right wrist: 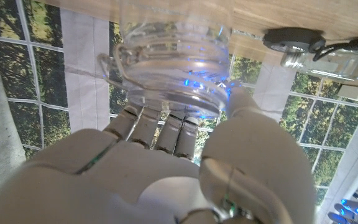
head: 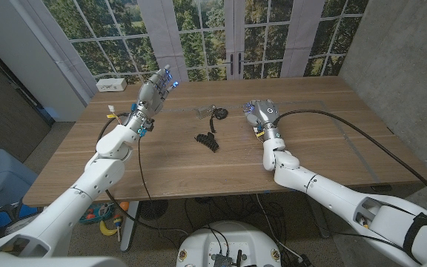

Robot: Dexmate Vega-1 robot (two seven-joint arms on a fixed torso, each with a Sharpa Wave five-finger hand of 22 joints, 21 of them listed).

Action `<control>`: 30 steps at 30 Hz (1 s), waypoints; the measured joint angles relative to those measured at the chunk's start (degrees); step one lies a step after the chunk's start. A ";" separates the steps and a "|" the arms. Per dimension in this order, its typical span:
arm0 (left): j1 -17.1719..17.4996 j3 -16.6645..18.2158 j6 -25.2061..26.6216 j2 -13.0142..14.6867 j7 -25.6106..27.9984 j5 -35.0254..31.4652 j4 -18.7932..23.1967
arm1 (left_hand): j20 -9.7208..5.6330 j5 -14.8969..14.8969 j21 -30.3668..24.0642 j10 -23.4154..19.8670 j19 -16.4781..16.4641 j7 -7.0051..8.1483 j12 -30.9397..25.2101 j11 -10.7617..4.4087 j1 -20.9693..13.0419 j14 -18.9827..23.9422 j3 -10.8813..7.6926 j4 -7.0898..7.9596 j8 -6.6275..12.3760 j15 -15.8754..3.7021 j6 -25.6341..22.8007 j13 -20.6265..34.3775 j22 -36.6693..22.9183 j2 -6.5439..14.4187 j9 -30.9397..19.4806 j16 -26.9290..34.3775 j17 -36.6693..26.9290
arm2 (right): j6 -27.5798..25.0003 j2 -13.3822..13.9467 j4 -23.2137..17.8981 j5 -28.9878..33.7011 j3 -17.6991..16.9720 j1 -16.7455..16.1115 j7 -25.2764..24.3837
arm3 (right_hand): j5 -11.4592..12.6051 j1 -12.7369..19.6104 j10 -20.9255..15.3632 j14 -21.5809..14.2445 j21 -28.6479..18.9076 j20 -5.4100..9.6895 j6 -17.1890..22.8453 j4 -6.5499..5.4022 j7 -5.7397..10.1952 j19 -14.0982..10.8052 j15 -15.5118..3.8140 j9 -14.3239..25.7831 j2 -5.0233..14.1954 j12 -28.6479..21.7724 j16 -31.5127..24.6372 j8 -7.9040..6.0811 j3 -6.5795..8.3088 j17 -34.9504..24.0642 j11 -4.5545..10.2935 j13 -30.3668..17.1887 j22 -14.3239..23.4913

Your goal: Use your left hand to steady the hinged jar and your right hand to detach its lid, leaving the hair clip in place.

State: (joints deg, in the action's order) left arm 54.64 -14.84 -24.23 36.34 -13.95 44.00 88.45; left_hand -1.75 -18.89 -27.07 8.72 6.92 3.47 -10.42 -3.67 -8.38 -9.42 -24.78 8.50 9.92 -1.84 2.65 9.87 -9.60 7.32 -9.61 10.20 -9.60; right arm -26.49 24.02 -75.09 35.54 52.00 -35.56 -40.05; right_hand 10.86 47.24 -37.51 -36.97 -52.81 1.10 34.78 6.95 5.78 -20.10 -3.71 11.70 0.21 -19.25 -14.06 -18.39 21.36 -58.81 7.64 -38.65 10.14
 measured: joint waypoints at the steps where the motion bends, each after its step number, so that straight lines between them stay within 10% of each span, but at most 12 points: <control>1: 0.00 0.00 0.00 0.00 0.00 0.00 0.01 | -0.06 0.00 0.00 -0.12 -0.06 0.00 0.00 0.12 0.00 0.00 0.00 0.00 0.00 0.00 0.00 0.00 0.00 0.00 0.00 0.00 0.00 | -0.39 0.00 0.00 -0.01 0.00 0.00 0.26 | 0.34 -1.11 2.15 1.38 0.47 -0.52 -2.42 -0.07 -0.42 0.52 0.15 0.00 -1.10 1.42 0.68 1.17 -0.53 0.70 -0.36 0.39 0.00; 9: -0.08 0.01 0.00 0.07 -0.18 -0.01 0.06 | -0.30 0.00 0.00 -0.21 -0.30 0.00 0.00 0.21 0.39 0.00 -0.41 -0.06 0.00 0.00 0.00 0.00 0.00 -0.08 0.00 0.00 0.00 | -7.40 -0.06 -3.31 -0.55 0.81 0.68 5.83 | 5.51 -9.86 18.91 13.46 5.67 -4.32 -20.62 -1.32 -5.70 5.15 1.09 0.17 -6.40 8.98 3.07 7.76 -5.62 6.22 -4.61 3.21 0.00; 17: -0.45 0.00 0.00 0.07 -0.42 -0.05 -0.06 | -0.30 0.00 0.38 -0.21 -0.30 -0.31 0.00 0.21 0.39 0.00 -0.70 -0.22 0.00 0.00 -0.31 0.00 0.00 -0.08 0.00 0.00 -0.01 | -10.97 0.62 -6.12 -2.39 0.95 1.05 10.34 | 6.77 -17.54 28.17 22.06 10.96 -7.48 -28.80 -4.14 -7.42 10.79 2.31 0.08 -8.92 9.11 3.06 7.97 -12.18 8.97 -8.19 5.50 0.01; 30: -0.83 -0.32 0.00 0.04 -0.49 -0.22 -0.38 | -0.30 0.00 0.82 -0.21 -0.30 -0.30 0.00 0.21 0.38 0.00 -0.94 -0.46 0.00 0.00 -0.31 0.00 0.00 -0.08 0.00 0.00 -0.01 | -2.19 4.46 -12.53 -12.86 -5.07 -1.68 14.86 | 6.77 -27.19 31.40 27.40 16.50 -10.73 -28.59 -8.55 -5.99 16.87 5.36 -0.12 -9.40 8.86 3.06 7.30 -18.92 11.61 -10.61 8.04 -0.28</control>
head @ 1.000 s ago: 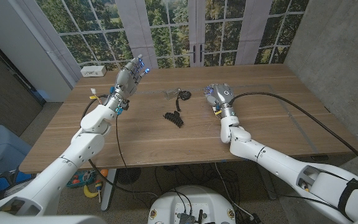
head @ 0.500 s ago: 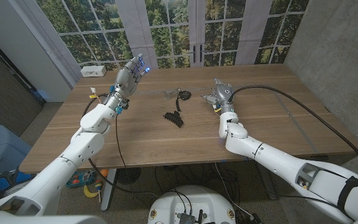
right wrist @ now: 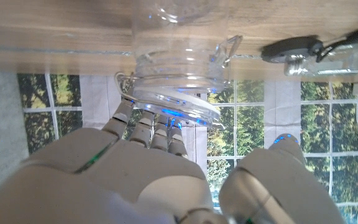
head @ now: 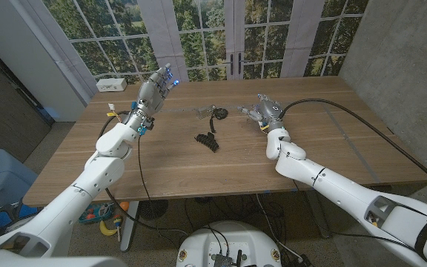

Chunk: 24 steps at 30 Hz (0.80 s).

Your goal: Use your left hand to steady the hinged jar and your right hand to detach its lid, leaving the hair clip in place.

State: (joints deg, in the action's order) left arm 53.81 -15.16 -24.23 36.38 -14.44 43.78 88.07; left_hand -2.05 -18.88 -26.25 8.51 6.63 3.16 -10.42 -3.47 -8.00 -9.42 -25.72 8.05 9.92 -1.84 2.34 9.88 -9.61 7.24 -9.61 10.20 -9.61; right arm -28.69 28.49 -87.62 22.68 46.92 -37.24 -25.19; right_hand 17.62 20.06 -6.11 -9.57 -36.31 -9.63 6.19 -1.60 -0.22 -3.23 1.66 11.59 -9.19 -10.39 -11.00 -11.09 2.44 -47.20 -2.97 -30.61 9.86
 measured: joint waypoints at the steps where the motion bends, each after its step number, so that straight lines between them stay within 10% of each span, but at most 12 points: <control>1: -0.02 -0.02 0.00 -0.01 0.00 0.00 -0.02 | 0.00 0.00 0.00 0.00 0.00 0.00 0.00 0.00 0.00 0.00 -0.01 -0.01 0.00 0.00 0.00 0.00 0.00 0.00 0.00 0.00 0.00 | 1.08 0.00 0.00 -1.11 0.00 0.00 0.39 | 0.00 -0.05 0.18 0.51 0.41 -0.12 0.30 -0.25 0.30 0.47 0.07 -0.09 0.01 0.00 0.00 -0.34 -0.25 0.19 -0.18 0.20 0.00; 14: -0.11 -0.10 0.12 -0.03 0.08 -0.12 -0.07 | 0.00 0.00 0.43 0.00 0.00 0.00 0.00 0.00 0.00 0.00 -0.47 -0.47 0.00 0.00 0.00 0.00 0.00 0.00 0.00 0.00 0.00 | 15.76 1.20 -1.79 -15.54 -7.04 -3.16 4.24 | 2.24 -6.26 2.26 9.00 5.56 2.19 4.05 -3.49 6.10 3.13 -1.88 -0.68 3.88 0.00 0.65 -0.78 -2.64 5.85 3.53 5.53 -0.27; 24: 0.16 -0.03 0.26 0.00 0.18 0.03 -0.07 | 0.18 0.00 0.64 0.00 -0.44 0.00 0.00 0.00 0.00 0.00 -0.88 -0.55 0.00 0.00 0.00 0.00 0.00 0.00 0.00 0.00 -0.01 | 26.23 0.72 -0.87 -23.22 -11.97 -5.80 5.82 | 3.43 -7.10 1.31 9.89 7.74 9.38 4.66 -4.42 5.60 1.27 -2.78 -0.94 9.24 -0.24 0.65 -0.33 -1.71 11.16 4.63 9.28 -0.27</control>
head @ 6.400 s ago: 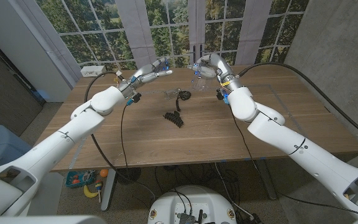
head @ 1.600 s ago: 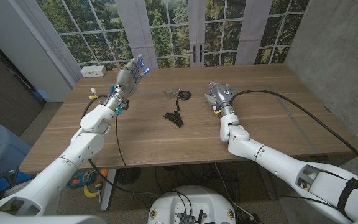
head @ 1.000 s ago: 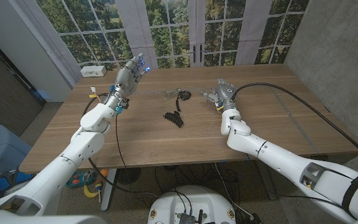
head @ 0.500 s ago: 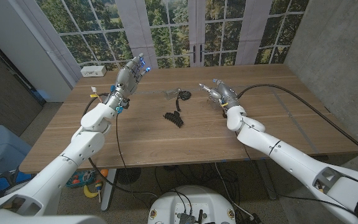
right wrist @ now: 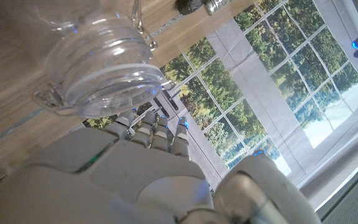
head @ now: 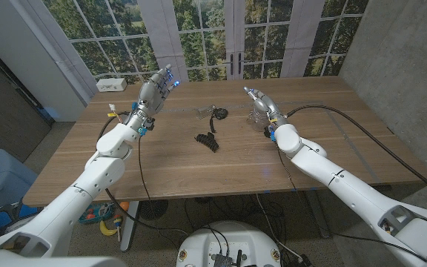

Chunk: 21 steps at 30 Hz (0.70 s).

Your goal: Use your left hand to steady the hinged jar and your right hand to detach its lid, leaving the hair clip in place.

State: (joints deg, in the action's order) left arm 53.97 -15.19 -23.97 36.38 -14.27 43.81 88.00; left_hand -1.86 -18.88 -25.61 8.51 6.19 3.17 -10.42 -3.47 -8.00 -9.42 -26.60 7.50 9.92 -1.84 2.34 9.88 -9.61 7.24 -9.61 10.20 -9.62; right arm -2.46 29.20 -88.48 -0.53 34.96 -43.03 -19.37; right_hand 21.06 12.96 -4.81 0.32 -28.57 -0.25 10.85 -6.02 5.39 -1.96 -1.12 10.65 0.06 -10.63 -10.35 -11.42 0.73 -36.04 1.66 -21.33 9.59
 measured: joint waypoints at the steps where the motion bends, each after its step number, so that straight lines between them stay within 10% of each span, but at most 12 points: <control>1: 0.02 0.01 0.01 0.00 0.00 0.01 0.00 | -0.11 0.00 0.22 0.00 -0.11 0.00 0.00 0.00 0.00 0.00 -0.07 0.07 0.00 0.00 0.00 0.00 0.00 0.00 0.00 0.00 0.00 | 1.38 -0.01 0.02 -0.83 -0.07 -0.04 0.14 | 0.19 0.34 -0.11 -0.02 0.02 0.48 0.02 -0.16 -0.34 -0.48 -0.02 0.00 0.30 0.00 0.00 0.00 0.16 0.52 0.06 0.34 0.00; 21: 0.83 0.55 0.30 0.51 -0.12 0.68 0.12 | -0.09 0.00 0.68 0.00 -0.09 0.00 0.00 0.00 0.11 0.00 -0.47 0.48 0.00 0.00 0.00 0.00 0.00 -0.11 0.00 0.00 0.00 | 18.20 -1.50 0.96 -12.18 -6.03 -4.45 4.45 | 0.23 0.86 -2.88 -1.99 2.23 2.30 2.16 -0.69 -4.41 -3.98 -0.72 -0.26 6.65 -0.40 -0.06 0.00 2.48 6.85 -0.22 4.15 -0.26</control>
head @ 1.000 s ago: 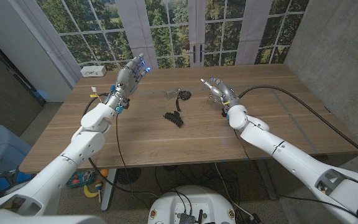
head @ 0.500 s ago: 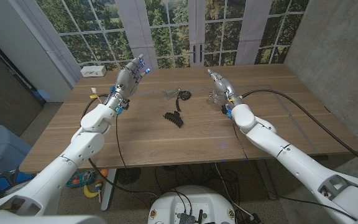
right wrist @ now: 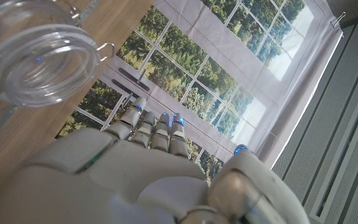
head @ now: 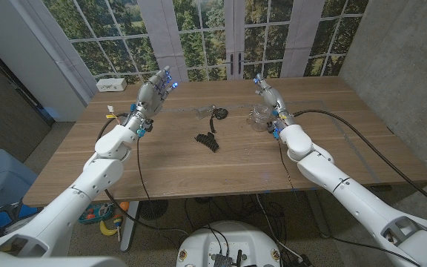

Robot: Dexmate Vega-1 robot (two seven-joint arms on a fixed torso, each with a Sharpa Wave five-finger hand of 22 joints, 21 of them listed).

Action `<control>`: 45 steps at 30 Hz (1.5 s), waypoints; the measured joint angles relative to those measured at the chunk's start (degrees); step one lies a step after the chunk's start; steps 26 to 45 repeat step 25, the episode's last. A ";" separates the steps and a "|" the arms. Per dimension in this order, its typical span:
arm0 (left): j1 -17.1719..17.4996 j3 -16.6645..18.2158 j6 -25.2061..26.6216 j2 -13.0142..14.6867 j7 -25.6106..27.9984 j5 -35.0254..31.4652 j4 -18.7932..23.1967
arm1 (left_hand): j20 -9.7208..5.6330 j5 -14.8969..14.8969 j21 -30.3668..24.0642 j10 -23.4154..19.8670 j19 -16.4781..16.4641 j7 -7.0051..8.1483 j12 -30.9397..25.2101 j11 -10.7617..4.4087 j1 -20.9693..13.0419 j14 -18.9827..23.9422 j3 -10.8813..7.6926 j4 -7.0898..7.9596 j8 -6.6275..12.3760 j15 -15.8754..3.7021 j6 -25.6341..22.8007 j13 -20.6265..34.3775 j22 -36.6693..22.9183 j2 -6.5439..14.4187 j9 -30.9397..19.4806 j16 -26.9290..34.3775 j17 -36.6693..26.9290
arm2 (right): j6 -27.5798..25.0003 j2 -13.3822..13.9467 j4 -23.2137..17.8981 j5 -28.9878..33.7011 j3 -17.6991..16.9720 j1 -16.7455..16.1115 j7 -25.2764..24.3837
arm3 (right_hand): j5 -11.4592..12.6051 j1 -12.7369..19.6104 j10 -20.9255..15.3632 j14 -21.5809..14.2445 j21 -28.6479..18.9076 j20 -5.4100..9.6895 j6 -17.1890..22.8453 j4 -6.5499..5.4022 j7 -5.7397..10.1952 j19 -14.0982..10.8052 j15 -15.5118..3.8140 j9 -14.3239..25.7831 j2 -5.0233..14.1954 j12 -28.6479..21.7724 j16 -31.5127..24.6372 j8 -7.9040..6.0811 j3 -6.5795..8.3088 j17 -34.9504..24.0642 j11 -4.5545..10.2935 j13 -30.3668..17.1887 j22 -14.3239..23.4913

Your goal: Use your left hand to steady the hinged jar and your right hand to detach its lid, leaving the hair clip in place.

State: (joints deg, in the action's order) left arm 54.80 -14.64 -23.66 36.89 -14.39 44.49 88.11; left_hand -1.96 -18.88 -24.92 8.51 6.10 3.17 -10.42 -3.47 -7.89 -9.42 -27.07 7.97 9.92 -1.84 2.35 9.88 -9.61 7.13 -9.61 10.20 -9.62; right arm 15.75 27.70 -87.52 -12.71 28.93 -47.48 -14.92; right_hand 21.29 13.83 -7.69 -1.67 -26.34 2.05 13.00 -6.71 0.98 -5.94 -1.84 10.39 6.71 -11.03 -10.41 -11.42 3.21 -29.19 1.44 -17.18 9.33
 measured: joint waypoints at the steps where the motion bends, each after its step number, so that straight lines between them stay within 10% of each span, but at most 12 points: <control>1: 0.10 0.07 0.02 0.06 0.00 0.01 0.07 | 0.00 0.00 0.00 0.00 0.00 0.00 0.00 0.00 0.18 0.00 0.00 0.00 0.00 0.00 0.00 0.00 0.00 -0.18 0.00 0.00 0.00 | 0.51 -0.02 0.00 -0.58 -0.08 -0.06 0.30 | 0.00 -0.30 -0.08 -0.20 0.16 0.00 -0.04 0.02 -0.38 0.00 -0.21 0.00 0.34 0.00 -0.20 0.00 0.28 0.29 -0.09 0.13 0.00; 22: 2.85 1.51 1.95 1.89 1.95 0.66 2.20 | -0.20 0.00 0.63 0.00 -0.20 -0.21 0.00 0.00 1.02 0.00 -0.97 0.64 0.26 0.00 -0.62 0.00 -0.11 -0.42 0.00 0.00 -0.13 | 11.84 -4.00 3.24 -13.85 -5.16 -3.48 8.62 | -1.38 1.78 -5.12 -4.39 1.98 0.11 4.50 -0.19 -2.61 -5.43 -0.31 0.01 3.44 -0.87 -0.85 -0.32 7.07 6.48 -1.23 3.85 0.01; 45: 2.85 1.51 2.25 1.89 2.23 0.81 2.20 | -0.20 0.00 0.78 0.00 -0.20 -0.21 0.00 0.00 1.04 0.00 -1.04 0.70 0.26 0.00 -0.62 0.00 -0.15 -0.44 0.00 0.00 -0.13 | 11.84 -5.11 4.43 -13.85 -6.02 -3.83 8.62 | -1.52 2.19 -5.12 -4.74 2.20 0.31 4.56 -0.39 -2.67 -5.64 -0.20 0.01 3.11 -0.88 -0.85 -0.32 7.54 6.83 -1.24 4.00 0.01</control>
